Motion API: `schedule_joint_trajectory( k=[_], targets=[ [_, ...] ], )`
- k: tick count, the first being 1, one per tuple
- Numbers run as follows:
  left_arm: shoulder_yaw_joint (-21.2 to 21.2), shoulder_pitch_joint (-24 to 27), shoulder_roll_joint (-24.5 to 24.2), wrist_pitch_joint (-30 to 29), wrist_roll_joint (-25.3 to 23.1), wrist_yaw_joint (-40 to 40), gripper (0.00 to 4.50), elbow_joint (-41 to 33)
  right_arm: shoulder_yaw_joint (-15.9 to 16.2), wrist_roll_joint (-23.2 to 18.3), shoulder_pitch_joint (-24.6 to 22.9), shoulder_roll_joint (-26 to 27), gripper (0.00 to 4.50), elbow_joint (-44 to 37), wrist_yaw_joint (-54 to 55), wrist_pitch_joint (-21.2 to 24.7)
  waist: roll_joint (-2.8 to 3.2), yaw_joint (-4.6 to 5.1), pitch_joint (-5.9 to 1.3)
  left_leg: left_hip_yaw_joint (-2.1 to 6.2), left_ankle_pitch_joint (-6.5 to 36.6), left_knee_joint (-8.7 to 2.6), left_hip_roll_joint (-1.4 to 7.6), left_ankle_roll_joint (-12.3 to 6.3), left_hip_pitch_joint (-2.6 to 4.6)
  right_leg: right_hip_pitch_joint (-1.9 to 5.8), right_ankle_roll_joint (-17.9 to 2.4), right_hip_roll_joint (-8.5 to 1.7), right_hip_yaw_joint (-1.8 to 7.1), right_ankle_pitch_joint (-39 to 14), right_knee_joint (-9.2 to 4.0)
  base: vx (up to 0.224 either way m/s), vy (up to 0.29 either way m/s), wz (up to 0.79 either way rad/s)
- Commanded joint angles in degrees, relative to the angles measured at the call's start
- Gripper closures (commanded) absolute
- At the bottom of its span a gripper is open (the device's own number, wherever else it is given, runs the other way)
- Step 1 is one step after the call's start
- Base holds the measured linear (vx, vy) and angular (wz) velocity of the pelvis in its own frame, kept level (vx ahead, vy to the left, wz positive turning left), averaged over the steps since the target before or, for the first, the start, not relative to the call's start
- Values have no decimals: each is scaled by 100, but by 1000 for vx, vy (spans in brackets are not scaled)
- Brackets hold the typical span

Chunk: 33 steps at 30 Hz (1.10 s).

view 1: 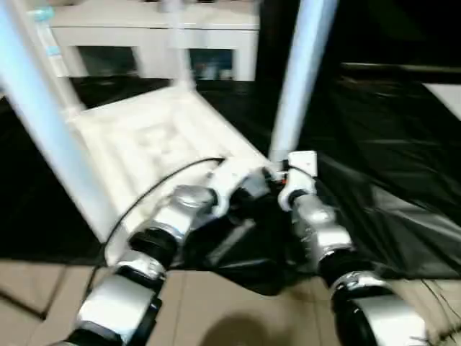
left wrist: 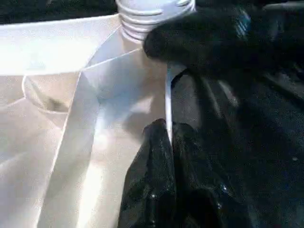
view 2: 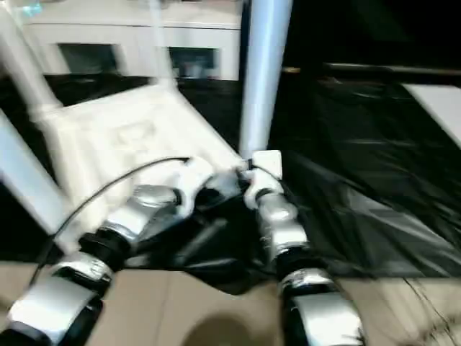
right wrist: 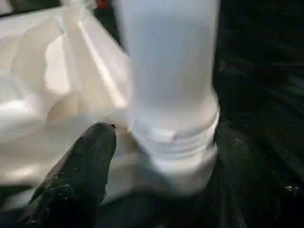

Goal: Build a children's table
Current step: Pick table leg

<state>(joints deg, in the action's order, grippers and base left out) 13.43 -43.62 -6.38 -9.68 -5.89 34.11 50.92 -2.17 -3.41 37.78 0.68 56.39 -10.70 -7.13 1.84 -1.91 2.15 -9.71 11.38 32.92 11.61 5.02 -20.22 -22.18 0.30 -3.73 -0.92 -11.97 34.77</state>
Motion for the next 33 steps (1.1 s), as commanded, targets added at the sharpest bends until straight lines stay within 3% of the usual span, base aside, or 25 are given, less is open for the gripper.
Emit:
schedule_joint_trajectory(
  k=[1,3,6,8,11,17,22,26,27,33],
  targets=[
    [177,238,-122,6,-152,134,450,173,241,197,-8,-149,62,-218,-292,-116,-26,-54,-248,45,1556,-455,86,-17,-36,181,-1003,-352,145,-1600,-537,0,0,0],
    [229,403,-352,80,-129,494,450,-88,453,314,-132,-529,38,-523,-990,-245,-32,-77,-264,16,1322,-420,76,-130,-59,215,-1120,-348,150,-1229,-508,0,0,0],
    [275,578,-589,354,-92,905,450,-345,446,106,-297,-816,38,-877,-1760,-227,-18,-82,-296,12,762,-365,75,-339,-121,283,-1285,-333,144,-279,-401,0,0,0],
    [362,801,-846,733,-5,1470,450,-671,555,69,-474,-1133,38,-1127,-2424,-457,-22,-94,-330,-7,434,-304,62,-466,-112,295,-1471,-306,144,553,-326,0,0,0],
    [427,986,-1024,796,106,1931,450,-999,620,-113,-625,-1302,38,-1360,-2973,-430,1,-114,-338,-20,396,-279,86,-628,-92,278,-1606,-288,136,1035,-284,0,0,0],
    [556,1456,-1484,523,577,3093,450,-2112,1008,-447,-1074,-1698,38,-2111,-4541,-33,-5,-214,-333,-47,479,-280,142,-660,-55,244,-1682,-265,113,950,-247,0,0,0],
    [593,1553,-1568,379,672,3361,450,-2401,1120,-371,-1066,-1733,38,-2111,-4782,-116,1,-276,-309,-59,668,-301,156,-506,-30,203,-1658,-287,125,417,-278,0,0,0],
    [580,1509,-1568,368,591,3289,450,-2361,1123,-390,-993,-1750,38,-2088,-4809,-52,-41,-307,-301,-52,711,-316,136,-365,-37,214,-1525,-292,137,207,-286,0,0,0],
    [586,1508,-1577,363,576,3273,450,-2362,1125,-391,-994,-1768,63,-2101,-4842,-28,-36,-309,-304,-50,696,-315,135,-357,-34,213,-1512,-294,138,213,-283,0,0,0],
    [574,1516,-1616,276,541,3273,450,-2404,1061,-471,-1002,-1808,111,-2120,-4976,73,-38,-324,-333,-52,378,-267,112,-465,-54,235,-1527,-282,132,725,-232,0,0,0]
  ],
)
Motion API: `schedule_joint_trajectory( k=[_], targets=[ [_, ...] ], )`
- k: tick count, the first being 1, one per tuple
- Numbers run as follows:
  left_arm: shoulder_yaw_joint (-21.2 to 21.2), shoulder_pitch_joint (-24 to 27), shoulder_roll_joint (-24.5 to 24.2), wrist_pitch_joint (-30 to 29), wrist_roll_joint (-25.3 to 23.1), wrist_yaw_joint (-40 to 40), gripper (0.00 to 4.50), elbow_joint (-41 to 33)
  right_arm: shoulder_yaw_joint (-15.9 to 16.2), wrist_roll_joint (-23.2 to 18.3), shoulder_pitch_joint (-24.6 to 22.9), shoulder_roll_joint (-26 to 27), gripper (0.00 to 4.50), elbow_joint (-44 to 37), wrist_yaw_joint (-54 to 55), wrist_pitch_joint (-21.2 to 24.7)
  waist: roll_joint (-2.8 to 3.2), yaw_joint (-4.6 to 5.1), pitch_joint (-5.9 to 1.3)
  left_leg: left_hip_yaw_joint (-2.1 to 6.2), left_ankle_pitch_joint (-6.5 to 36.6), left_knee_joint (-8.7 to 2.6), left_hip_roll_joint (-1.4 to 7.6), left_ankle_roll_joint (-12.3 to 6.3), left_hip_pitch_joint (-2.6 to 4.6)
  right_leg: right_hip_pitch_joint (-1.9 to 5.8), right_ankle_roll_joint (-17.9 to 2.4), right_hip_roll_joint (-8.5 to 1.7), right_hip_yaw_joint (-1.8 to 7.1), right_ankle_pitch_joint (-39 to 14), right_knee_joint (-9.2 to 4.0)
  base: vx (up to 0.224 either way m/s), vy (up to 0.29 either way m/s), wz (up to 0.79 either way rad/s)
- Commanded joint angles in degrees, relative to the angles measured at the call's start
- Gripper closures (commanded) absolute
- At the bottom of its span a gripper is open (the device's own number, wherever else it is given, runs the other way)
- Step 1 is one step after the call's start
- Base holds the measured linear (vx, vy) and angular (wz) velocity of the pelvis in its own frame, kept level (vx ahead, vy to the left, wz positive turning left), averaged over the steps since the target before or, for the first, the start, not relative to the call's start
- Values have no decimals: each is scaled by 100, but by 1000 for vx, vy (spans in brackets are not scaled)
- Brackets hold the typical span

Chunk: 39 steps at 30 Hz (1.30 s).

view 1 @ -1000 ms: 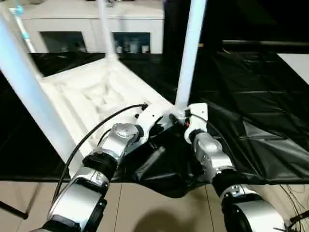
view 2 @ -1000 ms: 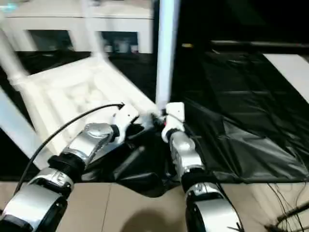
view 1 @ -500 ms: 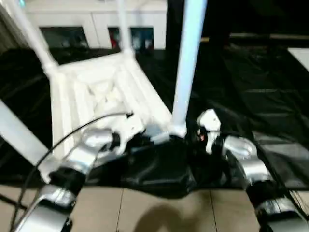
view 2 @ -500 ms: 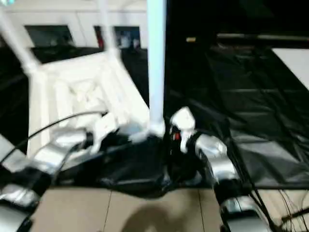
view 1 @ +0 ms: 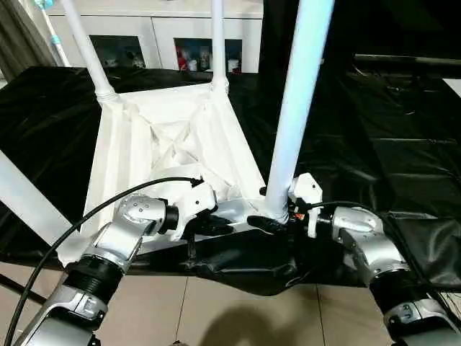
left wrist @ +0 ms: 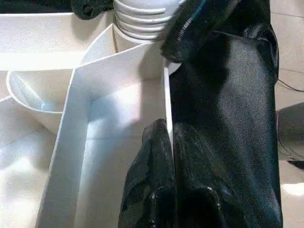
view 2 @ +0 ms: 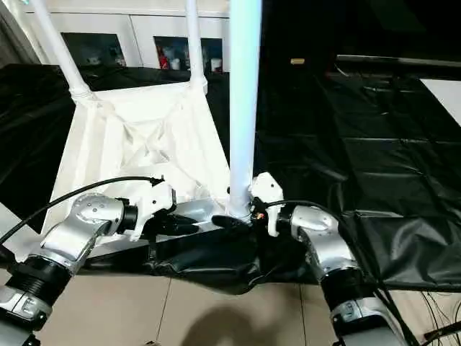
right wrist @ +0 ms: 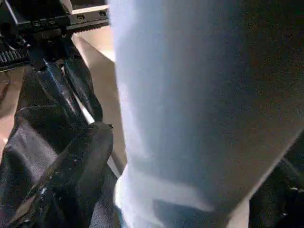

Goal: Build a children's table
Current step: Pick table leg

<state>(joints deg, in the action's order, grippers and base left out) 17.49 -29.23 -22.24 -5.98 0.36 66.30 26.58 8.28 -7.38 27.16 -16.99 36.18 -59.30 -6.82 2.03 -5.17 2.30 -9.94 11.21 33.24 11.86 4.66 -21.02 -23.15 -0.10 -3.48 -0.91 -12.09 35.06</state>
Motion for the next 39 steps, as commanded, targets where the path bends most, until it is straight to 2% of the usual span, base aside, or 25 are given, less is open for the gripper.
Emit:
schedule_joint_trajectory(
  k=[1,3,8,11,17,19,21,22,23,25,26,27,29,32,33,35,36,39],
  targets=[
    [168,78,-31,-94,-85,54,450,31,16,-73,60,-41,111,-99,-117,41,-63,1,-352,-30,376,-294,85,-435,27,334,-1490,-305,130,768,-259,0,0,0],
    [166,75,-37,-94,-89,55,450,44,21,-73,53,-50,143,-85,-123,28,-60,-1,-357,-30,345,-283,81,-466,25,334,-1506,-300,125,835,-250,0,0,0],
    [164,85,-53,-110,-97,58,450,65,33,-41,8,-59,174,-76,-154,8,-59,-5,-352,-26,423,-283,90,-459,28,331,-1527,-307,121,690,-252,0,0,0],
    [160,94,-61,-128,-98,59,450,56,28,-24,13,-49,176,-43,-164,2,-60,-12,-344,-27,544,-288,95,-420,35,322,-1518,-313,126,466,-267,0,0,0],
    [154,113,-87,-151,-116,29,450,75,32,43,50,33,177,92,13,-35,-36,-8,-352,-18,528,-284,87,-370,32,323,-1517,-310,126,502,-257,0,0,0],
    [122,40,-9,-142,-223,-260,450,252,-41,116,86,143,177,240,404,-1,-31,4,-346,-17,527,-286,80,-354,28,319,-1516,-306,125,519,-260,0,0,0],
    [41,-123,219,-226,-343,-805,450,600,-189,241,127,444,178,498,1272,63,-25,44,-318,-14,788,-320,74,-211,47,306,-1473,-321,131,46,-318,0,0,0],
    [41,-123,219,-226,-343,-805,450,600,-189,241,127,444,178,498,1272,63,-28,50,-307,-8,927,-341,73,-119,65,297,-1402,-327,133,-335,-358,0,0,0],
    [-12,-241,432,-356,-390,-1191,450,828,-336,239,134,782,178,599,1994,248,-9,55,-290,-9,1027,-358,74,-32,75,276,-1328,-332,151,-629,-389,0,0,0],
    [-69,-377,671,-492,-426,-1599,450,1068,-613,78,209,1208,178,693,2864,665,-11,70,-270,2,1184,-390,71,65,87,274,-1264,-339,156,-948,-417,0,0,0],
    [-115,-504,836,-612,-483,-1978,450,1278,-810,-51,307,1485,178,828,3424,880,1,98,-249,15,1436,-434,59,196,93,260,-1079,-334,160,-1512,-471,0,0,0],
    [-130,-557,890,-661,-504,-2124,450,1366,-835,-51,350,1557,178,902,3589,898,33,87,-255,27,1543,-431,56,233,121,234,-1037,-343,160,-1653,-480,0,0,0],
    [-231,-870,1223,-825,-569,-2892,450,1882,-643,328,644,1757,178,1397,4340,889,13,133,-238,45,1786,-455,52,302,132,217,-933,-344,156,-2072,-531,0,0,0],
    [-289,-1099,1461,-830,-612,-3326,450,2254,-701,431,881,1933,178,1762,4888,810,16,153,-226,47,2025,-447,37,321,190,157,-869,-344,157,-2364,-585,0,0,0],
    [-305,-1172,1544,-818,-620,-3411,450,2365,-714,485,937,1981,178,1863,5052,756,-31,140,-230,38,2020,-449,39,261,186,162,-846,-345,161,-2333,-606,0,0,0],
    [-323,-1298,1676,-756,-652,-3534,450,2557,-732,608,1002,2064,178,2002,5281,705,-39,132,-228,38,1894,-465,41,190,148,178,-855,-339,161,-2139,-593,0,0,0],
    [-323,-1316,1692,-741,-659,-3550,450,2583,-738,627,1010,2076,178,2020,5318,707,-28,122,-238,44,1869,-462,46,189,153,181,-864,-351,165,-2089,-583,0,0,0],
    [-318,-1364,1708,-669,-682,-3565,450,2655,-877,504,1025,2151,178,2046,5208,665,-35,103,-244,40,1773,-469,47,126,117,213,-884,-353,166,-1853,-563,0,0,0]
  ],
)
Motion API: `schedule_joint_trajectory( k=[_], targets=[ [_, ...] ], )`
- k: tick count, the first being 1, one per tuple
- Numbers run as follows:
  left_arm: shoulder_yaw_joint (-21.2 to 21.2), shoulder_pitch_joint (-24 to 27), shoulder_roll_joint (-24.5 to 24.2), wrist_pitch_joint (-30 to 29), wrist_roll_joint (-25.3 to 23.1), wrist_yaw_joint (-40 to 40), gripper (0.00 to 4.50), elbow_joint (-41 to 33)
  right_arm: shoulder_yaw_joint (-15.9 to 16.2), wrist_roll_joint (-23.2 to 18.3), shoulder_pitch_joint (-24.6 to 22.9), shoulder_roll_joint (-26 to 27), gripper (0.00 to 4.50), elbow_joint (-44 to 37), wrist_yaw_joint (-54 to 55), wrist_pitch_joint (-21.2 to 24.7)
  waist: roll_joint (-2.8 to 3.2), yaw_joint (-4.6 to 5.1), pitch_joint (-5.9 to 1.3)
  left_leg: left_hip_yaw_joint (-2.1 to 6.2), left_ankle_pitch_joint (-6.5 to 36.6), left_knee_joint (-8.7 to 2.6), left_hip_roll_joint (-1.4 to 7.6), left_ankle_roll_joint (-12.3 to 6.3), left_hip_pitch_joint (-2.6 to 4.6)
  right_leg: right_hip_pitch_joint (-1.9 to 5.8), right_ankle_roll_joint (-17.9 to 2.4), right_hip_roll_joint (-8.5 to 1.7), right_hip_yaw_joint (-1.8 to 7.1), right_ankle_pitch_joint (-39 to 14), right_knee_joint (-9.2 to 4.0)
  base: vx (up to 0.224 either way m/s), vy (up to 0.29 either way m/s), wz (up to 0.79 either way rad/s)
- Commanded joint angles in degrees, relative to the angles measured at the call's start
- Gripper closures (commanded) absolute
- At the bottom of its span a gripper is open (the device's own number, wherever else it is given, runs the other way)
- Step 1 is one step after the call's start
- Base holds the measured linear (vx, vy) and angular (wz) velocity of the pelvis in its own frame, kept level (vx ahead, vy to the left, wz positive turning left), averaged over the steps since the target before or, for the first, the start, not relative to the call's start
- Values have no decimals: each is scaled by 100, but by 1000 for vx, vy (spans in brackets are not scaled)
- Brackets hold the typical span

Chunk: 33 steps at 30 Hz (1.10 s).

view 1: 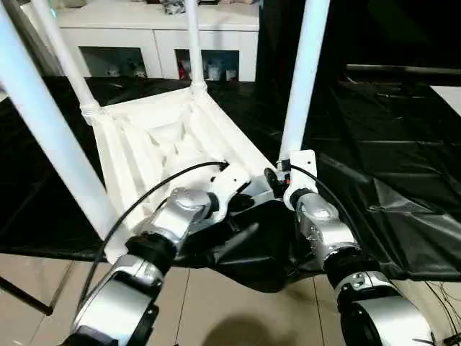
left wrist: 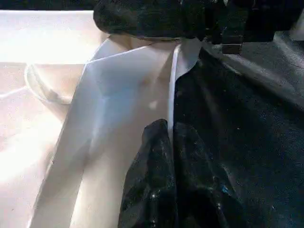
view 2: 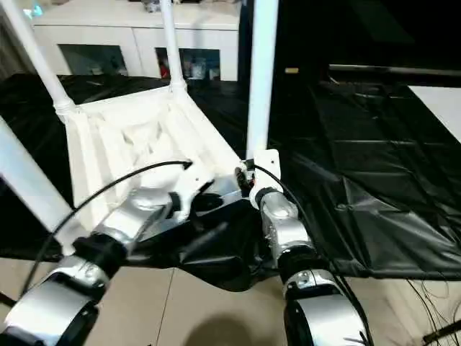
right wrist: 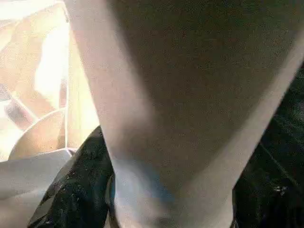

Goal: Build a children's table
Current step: Pick table leg

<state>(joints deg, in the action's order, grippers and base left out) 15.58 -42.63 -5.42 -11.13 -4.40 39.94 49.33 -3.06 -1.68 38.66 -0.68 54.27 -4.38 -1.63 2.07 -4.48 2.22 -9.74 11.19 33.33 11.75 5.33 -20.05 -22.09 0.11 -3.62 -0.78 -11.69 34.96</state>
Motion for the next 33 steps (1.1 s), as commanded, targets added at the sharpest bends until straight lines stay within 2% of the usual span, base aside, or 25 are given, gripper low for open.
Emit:
schedule_joint_trajectory(
  k=[1,2,4,6,8,9,10,11,12,13,14,15,16,17,19,22,23,24,26,27,33],
  targets=[
    [-107,-45,4,-111,-214,-886,450,418,183,-167,-111,537,178,211,-380,44,-47,25,-240,22,1719,-481,62,47,11,121,-907,-345,153,-1821,-545,0,0,0],
    [-78,-48,-22,-58,-234,-856,450,432,143,-237,-98,546,178,203,-442,-8,-42,19,-243,20,1700,-480,60,39,13,119,-908,-346,155,-1801,-543,0,0,0],
    [-53,-34,-72,26,-234,-774,450,437,78,-329,-71,525,122,161,-498,-181,-39,13,-243,23,1689,-485,69,28,11,122,-923,-354,151,-1786,-545,0,0,0],
    [-56,-28,-87,28,-224,-747,450,439,58,-346,-61,512,108,147,-509,-244,-38,12,-239,18,1710,-489,66,10,1,125,-923,-357,153,-1822,-545,0,0,0],
    [-23,52,-190,166,-220,-515,450,346,65,-332,-55,403,87,52,-630,-340,-42,64,-232,53,1676,-527,54,21,-73,178,-848,-357,127,-1944,-540,0,0,0],
    [-47,163,-271,317,-140,-183,450,201,89,-280,-65,274,74,-43,-792,-422,-41,103,-251,62,1516,-521,57,40,-103,204,-839,-361,121,-1800,-522,0,0,0],
    [-49,168,-274,324,-135,-168,450,194,90,-277,-65,269,65,-47,-799,-426,-43,113,-257,62,1477,-512,59,26,-92,196,-873,-357,119,-1711,-523,0,0,0],
    [-161,275,-313,329,53,129,450,2,136,-221,-94,132,65,-137,-1016,-480,-60,132,-268,28,1347,-472,58,-36,-66,179,-1017,-347,136,-1403,-507,0,0,0],
    [-171,301,-335,342,79,196,450,-46,148,-212,-104,93,65,-163,-1098,-482,-67,127,-278,20,1284,-457,56,-76,-63,189,-1065,-348,137,-1303,-500,0,0,0],
    [-98,453,-499,577,97,525,450,-276,174,-288,-180,-76,65,-331,-1575,-433,-100,127,-301,10,1063,-431,55,-171,-88,219,-1143,-342,135,-983,-467,0,0,0],
    [-74,514,-563,613,115,655,450,-361,188,-332,-219,-147,65,-411,-1783,-427,-84,113,-312,-3,831,-403,53,-284,-108,223,-1193,-339,140,-615,-430,0,0,0],
    [-44,642,-687,709,189,923,450,-535,232,-412,-301,-310,65,-574,-2176,-437,-105,109,-320,-11,738,-391,60,-343,-100,229,-1233,-332,134,-427,-416,0,0,0],
    [-34,704,-746,754,236,1053,450,-619,259,-445,-341,-396,65,-652,-2367,-449,-97,92,-327,-7,627,-376,58,-401,-113,245,-1274,-335,133,-229,-388,62,-23,-1],
    [-26,742,-784,790,264,1133,450,-671,274,-464,-365,-449,65,-700,-2485,-455,-73,77,-339,-27,497,-362,67,-485,-91,220,-1388,-320,131,112,-359,0,0,0],
    [-10,835,-881,786,317,1324,450,-826,327,-447,-420,-594,65,-779,-2792,-551,-86,67,-333,-39,460,-358,70,-503,-91,224,-1457,-309,125,279,-339,0,0,0],
    [24,1023,-1105,752,353,1693,450,-1181,524,-515,-585,-908,65,-1080,-3715,-564,-57,48,-330,-36,555,-359,105,-529,-70,219,-1500,-310,112,283,-324,0,0,0],
    [38,1103,-1202,735,378,1862,450,-1350,634,-578,-678,-1041,65,-1266,-4180,-470,-51,37,-330,-33,539,-353,115,-553,-92,234,-1526,-297,101,398,-302,0,0,0],
    [41,1120,-1222,719,392,1905,450,-1389,661,-591,-698,-1069,65,-1306,-4279,-435,-47,22,-333,-37,532,-348,121,-557,-82,225,-1521,-295,101,435,-300,0,0,0],
    [62,1199,-1336,694,471,2166,450,-1577,801,-706,-804,-1226,65,-1526,-4881,-107,-54,16,-325,-49,570,-337,112,-576,-75,226,-1568,-275,99,480,-290,0,0,0],
    [89,1236,-1407,638,544,2378,450,-1697,972,-732,-884,-1371,65,-1659,-5357,1,-62,8,-329,-52,569,-334,118,-583,-82,219,-1571,-289,101,482,-286,0,0,0],
    [127,1312,-1485,499,642,2690,450,-1949,1010,-704,-852,-1467,65,-1638,-5564,-16,-82,-55,-317,-59,668,-343,125,-463,-59,192,-1536,-317,116,36,-310,0,0,0]
  ],
)
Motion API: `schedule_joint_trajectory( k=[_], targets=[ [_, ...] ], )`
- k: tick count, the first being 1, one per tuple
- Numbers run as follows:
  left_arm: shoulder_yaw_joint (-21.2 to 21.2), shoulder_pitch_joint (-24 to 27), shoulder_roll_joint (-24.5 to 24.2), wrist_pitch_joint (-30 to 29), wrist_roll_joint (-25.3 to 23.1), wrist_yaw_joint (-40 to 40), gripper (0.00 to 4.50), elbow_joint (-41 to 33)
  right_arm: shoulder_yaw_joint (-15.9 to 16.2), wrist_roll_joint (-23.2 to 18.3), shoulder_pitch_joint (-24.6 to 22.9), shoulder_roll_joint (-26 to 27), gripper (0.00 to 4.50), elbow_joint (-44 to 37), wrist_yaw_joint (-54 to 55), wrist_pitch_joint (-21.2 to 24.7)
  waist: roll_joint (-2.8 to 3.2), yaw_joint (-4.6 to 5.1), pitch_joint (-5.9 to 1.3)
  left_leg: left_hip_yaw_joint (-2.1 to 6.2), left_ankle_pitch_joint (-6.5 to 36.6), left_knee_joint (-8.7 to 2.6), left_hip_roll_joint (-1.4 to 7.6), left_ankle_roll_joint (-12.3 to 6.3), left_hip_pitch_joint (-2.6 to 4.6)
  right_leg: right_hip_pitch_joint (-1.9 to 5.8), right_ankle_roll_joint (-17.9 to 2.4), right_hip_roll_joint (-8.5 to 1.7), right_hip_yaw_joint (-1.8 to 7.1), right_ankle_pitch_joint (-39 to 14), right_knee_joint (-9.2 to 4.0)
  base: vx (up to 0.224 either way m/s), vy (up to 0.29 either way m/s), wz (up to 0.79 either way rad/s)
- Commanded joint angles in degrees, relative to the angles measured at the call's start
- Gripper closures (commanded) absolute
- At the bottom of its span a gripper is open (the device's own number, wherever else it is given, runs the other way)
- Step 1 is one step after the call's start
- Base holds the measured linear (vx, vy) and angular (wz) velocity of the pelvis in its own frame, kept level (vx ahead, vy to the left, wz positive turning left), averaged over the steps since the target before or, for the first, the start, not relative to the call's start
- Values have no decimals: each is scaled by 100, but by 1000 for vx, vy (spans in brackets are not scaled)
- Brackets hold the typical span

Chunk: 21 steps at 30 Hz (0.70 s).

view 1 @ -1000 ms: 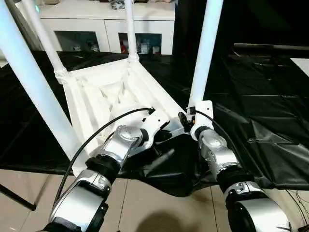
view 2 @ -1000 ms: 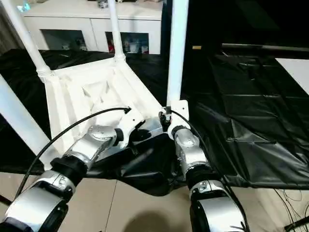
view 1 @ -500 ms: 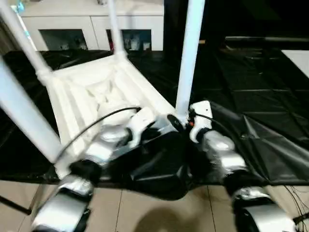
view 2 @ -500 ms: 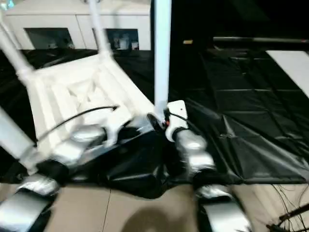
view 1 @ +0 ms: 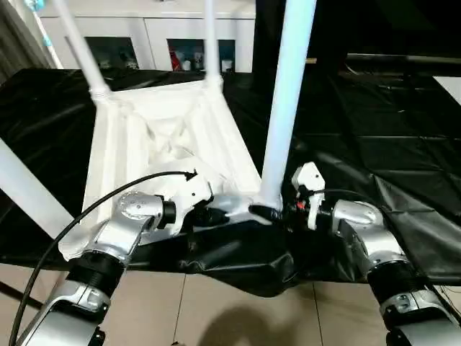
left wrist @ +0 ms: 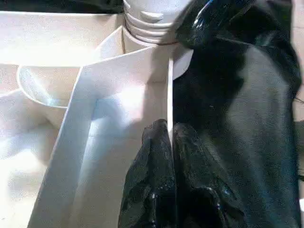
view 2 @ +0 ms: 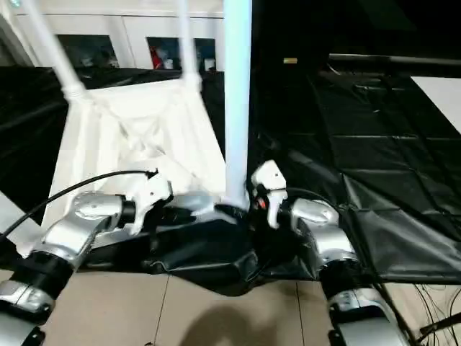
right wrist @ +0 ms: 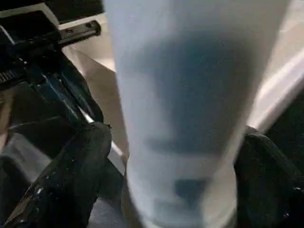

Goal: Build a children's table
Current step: Pick table leg

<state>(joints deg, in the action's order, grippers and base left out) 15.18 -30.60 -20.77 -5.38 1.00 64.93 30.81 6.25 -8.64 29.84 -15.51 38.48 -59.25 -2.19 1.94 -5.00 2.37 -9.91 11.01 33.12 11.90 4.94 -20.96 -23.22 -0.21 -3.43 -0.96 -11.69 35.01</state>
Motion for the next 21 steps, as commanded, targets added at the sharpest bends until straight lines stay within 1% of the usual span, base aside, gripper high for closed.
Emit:
schedule_joint_trajectory(
  k=[1,3,4,5,6,7,8,10,11,12,13,14,15,16,21],
  targets=[
    [174,130,40,-130,114,237,450,-163,80,10,49,-5,65,-45,-86,33,-69,-5,-334,-40,670,-322,111,-412,34,306,-1497,-334,134,44,-311,0,0,0],
    [183,147,31,-182,122,265,450,-224,92,38,58,-40,65,-56,-123,72,-63,-15,-341,-44,585,-310,110,-421,40,300,-1511,-324,135,183,-298,0,0,0],
    [195,156,31,-206,132,284,450,-256,160,111,58,-94,65,-39,-180,55,-73,-18,-347,-45,527,-300,97,-434,33,309,-1513,-315,134,294,-285,0,0,0],
    [195,156,31,-206,132,284,450,-256,160,111,58,-94,65,-39,-180,55,-71,-19,-347,-39,495,-301,94,-436,25,317,-1514,-316,130,334,-279,0,0,0],
    [196,156,33,-205,129,284,450,-255,162,101,60,-103,81,-23,-191,94,-74,-16,-351,-40,462,-295,90,-449,25,319,-1507,-315,129,394,-274,0,0,0],
    [194,157,34,-217,124,289,450,-257,164,88,62,-115,81,-10,-228,114,-76,-16,-350,-41,458,-292,86,-457,23,320,-1508,-315,128,406,-274,0,0,0],
    [182,151,32,-233,99,269,450,-243,154,78,62,-130,102,7,-269,149,-64,-17,-353,-38,465,-290,85,-467,21,324,-1504,-317,125,400,-276,0,0,0],
    [180,150,33,-240,93,263,450,-241,153,81,61,-135,109,9,-279,149,-72,-20,-356,-39,454,-285,85,-474,21,327,-1509,-316,125,411,-274,0,0,0],
    [182,153,29,-255,90,262,450,-253,166,93,57,-148,128,11,-296,139,-60,-24,-357,-37,446,-285,85,-470,22,327,-1510,-318,124,411,-271,0,0,0],
    [184,154,26,-265,85,260,450,-258,184,118,49,-169,137,19,-304,124,-57,-26,-359,-37,448,-283,88,-472,27,323,-1515,-315,122,415,-271,0,0,0],
    [187,157,19,-280,83,260,450,-268,202,139,44,-190,137,28,-307,115,-58,-27,-361,-37,435,-280,85,-468,25,328,-1520,-315,121,436,-268,0,0,0],
    [192,161,12,-298,83,265,450,-280,211,148,38,-211,149,32,-314,111,-50,-28,-363,-34,426,-279,86,-467,25,328,-1525,-314,119,458,-265,0,0,0],
    [195,163,8,-301,81,267,450,-280,215,155,35,-223,149,34,-313,110,-55,-26,-362,-37,437,-277,85,-470,25,327,-1528,-311,118,461,-266,0,0,0],
    [197,164,5,-303,80,268,450,-281,217,159,33,-231,167,35,-312,109,-52,-26,-362,-37,449,-275,84,-469,26,328,-1534,-310,119,466,-266,0,0,0],
    [285,162,-29,-291,-30,268,450,-270,222,207,20,-272,178,88,-298,94,-44,-24,-362,-30,483,-271,86,-455,21,330,-1550,-312,117,449,-262,0,0,0]
  ],
)
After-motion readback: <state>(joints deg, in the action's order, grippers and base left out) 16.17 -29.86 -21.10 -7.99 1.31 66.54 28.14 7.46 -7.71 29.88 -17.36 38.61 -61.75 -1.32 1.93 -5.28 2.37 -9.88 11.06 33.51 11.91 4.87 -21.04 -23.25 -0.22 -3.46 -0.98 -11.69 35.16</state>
